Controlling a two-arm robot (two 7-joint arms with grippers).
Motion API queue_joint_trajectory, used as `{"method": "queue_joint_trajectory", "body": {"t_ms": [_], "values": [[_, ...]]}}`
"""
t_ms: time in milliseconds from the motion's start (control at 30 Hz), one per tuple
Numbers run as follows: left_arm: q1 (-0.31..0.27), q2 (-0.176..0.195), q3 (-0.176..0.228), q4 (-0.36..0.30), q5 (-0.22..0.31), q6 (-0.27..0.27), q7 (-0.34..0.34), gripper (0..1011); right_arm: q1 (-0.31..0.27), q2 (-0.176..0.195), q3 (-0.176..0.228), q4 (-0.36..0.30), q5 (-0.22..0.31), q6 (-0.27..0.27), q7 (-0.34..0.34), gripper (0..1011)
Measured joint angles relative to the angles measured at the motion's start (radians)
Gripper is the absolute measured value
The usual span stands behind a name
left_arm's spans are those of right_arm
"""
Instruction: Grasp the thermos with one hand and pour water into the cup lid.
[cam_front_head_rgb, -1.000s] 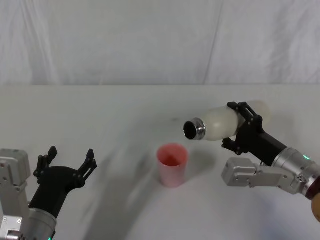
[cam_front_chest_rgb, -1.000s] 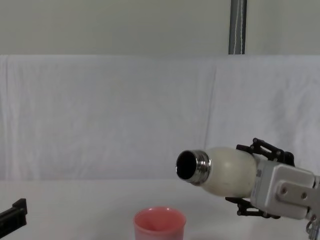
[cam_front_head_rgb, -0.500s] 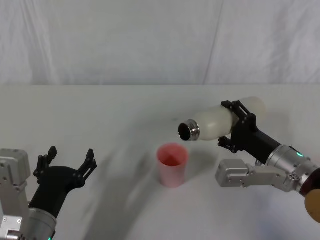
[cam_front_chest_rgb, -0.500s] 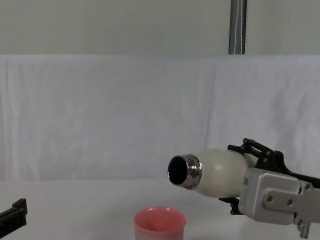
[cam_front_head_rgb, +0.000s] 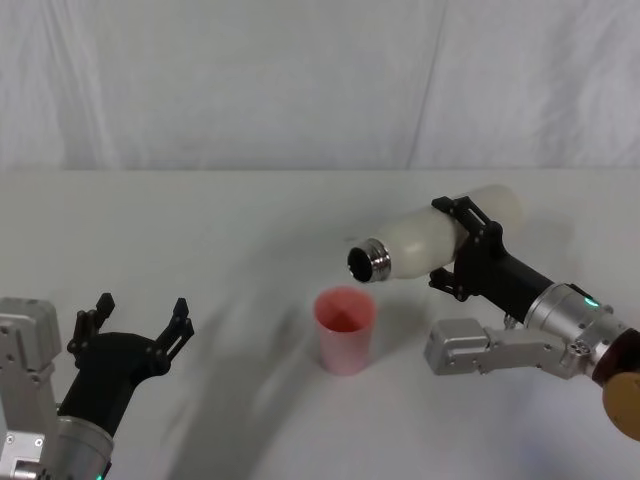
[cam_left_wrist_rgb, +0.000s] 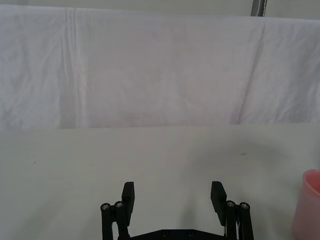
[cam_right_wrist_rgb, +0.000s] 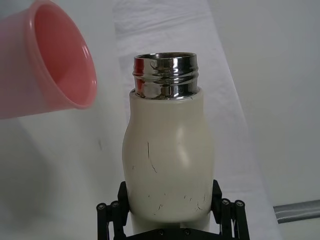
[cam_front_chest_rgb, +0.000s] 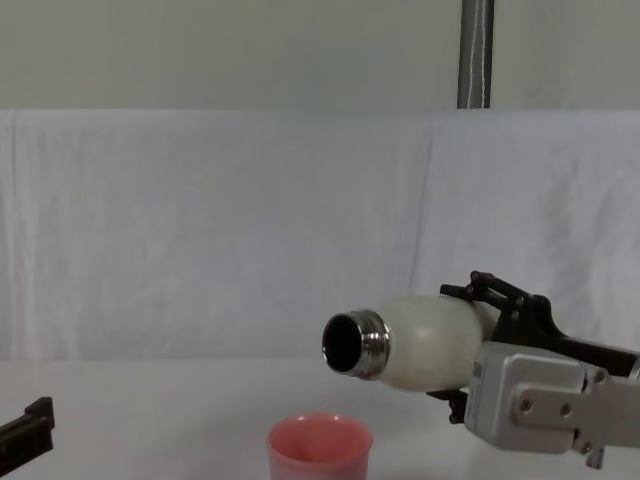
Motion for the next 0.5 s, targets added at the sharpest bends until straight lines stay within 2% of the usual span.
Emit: {"method": "queue_joint_trajectory", "body": {"t_ms": [500], "values": [[0.0,0.0,0.0,0.0,0.0,0.0,0.0,1001,0.015,0.003,-0.023,0.014,-0.015,-0.005,-0.014,959]]}}
